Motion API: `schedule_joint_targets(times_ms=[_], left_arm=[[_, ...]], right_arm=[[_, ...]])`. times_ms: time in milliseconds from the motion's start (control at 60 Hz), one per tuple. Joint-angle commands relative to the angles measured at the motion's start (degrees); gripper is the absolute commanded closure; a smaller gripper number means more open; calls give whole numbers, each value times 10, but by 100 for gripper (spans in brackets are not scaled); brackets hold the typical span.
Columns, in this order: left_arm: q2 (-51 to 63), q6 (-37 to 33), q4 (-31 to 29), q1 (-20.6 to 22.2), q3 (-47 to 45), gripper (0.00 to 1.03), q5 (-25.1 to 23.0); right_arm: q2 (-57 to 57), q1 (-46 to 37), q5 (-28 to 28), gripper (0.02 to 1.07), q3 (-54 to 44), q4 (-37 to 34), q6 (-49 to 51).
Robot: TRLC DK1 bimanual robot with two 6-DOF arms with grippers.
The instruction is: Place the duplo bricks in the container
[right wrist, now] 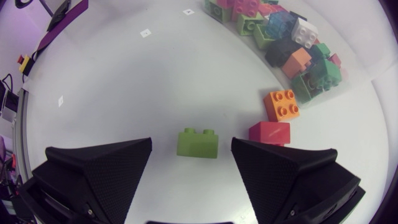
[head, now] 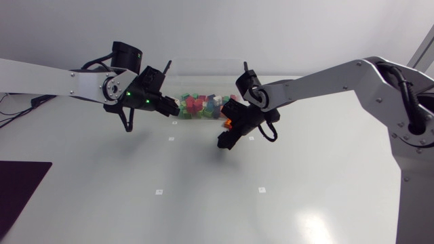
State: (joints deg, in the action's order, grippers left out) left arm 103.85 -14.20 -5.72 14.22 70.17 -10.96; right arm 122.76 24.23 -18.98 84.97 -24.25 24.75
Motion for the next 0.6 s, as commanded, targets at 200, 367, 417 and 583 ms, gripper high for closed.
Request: schedule_joint_targets(times_ms=[200,367,417,583], left_arm=[[-15,-14,-25,-11,66,76,-21],[-10,-14,-33,-9,99,76,-27],[-6,-13,-33,-9,111,76,-31],[31,-9,-34,-3,166,76,-39]], right_arm=[[43,-6,6,45,31,-12,20],[49,-2,10,66,33,-13,22],[48,-3,10,73,32,-16,23],[14,-8,10,81,15,-16,23]])
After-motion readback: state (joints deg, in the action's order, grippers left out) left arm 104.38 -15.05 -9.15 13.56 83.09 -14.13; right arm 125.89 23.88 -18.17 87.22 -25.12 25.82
